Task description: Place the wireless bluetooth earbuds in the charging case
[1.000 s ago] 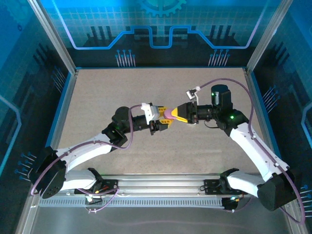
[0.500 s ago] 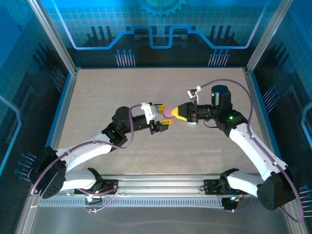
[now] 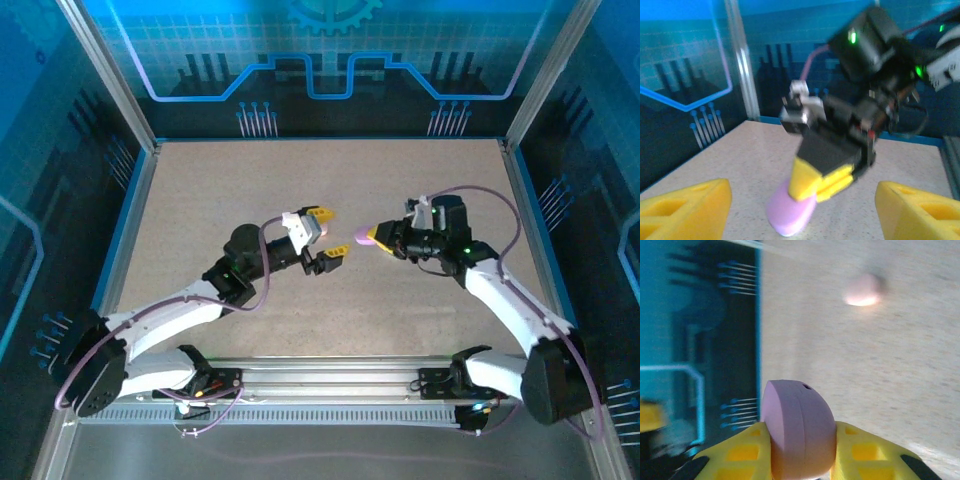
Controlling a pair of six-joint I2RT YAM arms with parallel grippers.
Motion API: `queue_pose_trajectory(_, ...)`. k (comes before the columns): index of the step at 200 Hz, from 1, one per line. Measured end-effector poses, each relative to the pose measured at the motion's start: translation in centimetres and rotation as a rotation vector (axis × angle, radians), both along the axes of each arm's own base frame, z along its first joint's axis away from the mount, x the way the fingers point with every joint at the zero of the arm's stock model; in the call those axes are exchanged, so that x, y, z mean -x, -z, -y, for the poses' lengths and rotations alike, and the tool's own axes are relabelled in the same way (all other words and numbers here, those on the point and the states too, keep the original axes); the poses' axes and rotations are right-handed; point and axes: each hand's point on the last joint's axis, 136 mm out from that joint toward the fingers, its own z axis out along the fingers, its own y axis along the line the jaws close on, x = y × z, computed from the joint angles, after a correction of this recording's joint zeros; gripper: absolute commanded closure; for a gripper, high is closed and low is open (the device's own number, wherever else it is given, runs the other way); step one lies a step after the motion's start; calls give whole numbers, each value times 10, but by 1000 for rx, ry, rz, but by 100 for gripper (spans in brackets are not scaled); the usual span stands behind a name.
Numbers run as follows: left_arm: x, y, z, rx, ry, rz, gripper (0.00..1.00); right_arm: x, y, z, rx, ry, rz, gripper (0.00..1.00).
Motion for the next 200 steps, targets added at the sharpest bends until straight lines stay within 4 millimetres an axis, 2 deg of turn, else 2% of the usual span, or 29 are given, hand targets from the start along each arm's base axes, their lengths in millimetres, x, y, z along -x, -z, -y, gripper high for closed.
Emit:
queue_pose_trajectory(22,-6,-12,-13,25,-83,11,18,-3,53,1,63,19,-124,84)
queue_pose_trajectory(42,-11,-15,-21,31,-137,7,18,-3,89,-3,109,15,-198,83)
queue_pose_trajectory(88,-19,-1,-27,-5,-195,-44,17,-2,137,-25,162,-31,-267,79)
queue_pose_trajectory(114,-22,5,-30,-18,-215,-63,17,-7,141,-35,173,-52,-252,76)
queue_pose_trajectory(148,-25,9,-33,-25,-242,-79,17,-11,142,-35,192,-56,-227,59)
queue_pose_trajectory(200,-31,9,-39,-24,-276,-80,16,0,143,-16,300,-35,-222,43)
